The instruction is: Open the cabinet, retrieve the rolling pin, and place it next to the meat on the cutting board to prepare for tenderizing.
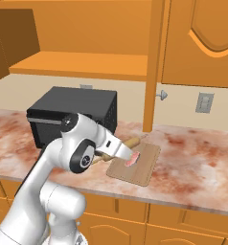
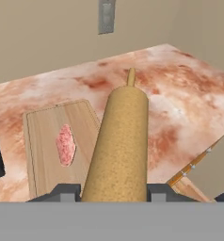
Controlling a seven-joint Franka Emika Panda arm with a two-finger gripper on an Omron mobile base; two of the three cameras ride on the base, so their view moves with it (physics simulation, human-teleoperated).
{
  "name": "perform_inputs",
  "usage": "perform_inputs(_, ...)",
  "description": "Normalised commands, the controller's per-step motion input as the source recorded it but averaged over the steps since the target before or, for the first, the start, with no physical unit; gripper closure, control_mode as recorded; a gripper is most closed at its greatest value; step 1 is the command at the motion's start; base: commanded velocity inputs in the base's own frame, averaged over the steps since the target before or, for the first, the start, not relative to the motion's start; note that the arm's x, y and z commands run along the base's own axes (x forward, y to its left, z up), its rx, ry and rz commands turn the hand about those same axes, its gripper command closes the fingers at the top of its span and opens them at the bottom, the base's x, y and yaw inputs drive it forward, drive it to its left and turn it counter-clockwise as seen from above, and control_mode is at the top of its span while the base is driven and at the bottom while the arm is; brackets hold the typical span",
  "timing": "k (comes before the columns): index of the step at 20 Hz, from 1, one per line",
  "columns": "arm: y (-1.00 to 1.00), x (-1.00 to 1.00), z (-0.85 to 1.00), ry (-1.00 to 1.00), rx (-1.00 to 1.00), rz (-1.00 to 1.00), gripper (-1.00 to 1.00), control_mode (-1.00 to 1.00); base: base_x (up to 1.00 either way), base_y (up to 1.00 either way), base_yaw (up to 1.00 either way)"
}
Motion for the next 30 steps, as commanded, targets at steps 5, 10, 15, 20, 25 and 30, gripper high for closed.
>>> perform_inputs(5,-0.22,0.06,-0.49,0.0,0.17,0.0,1.0,-1.0,0.0,0.0,0.0)
perform_inputs(10,-0.07,0.05,-0.55,-0.06,0.04,0.0,1.0,-1.0,0.0,0.0,0.0)
perform_inputs(15,0.0,0.14,-0.39,-0.08,0.0,-0.02,1.0,-1.0,0.0,0.0,0.0)
perform_inputs(20,-0.01,0.16,-0.18,-0.05,0.0,-0.03,1.0,-1.0,0.0,0.0,0.0)
perform_inputs(25,-0.1,0.12,-0.06,0.04,0.0,-0.01,1.0,-1.0,0.0,0.0,0.0)
perform_inputs(30,-0.19,0.11,-0.09,0.14,0.02,0.0,1.0,-1.0,0.0,0.0,0.0)
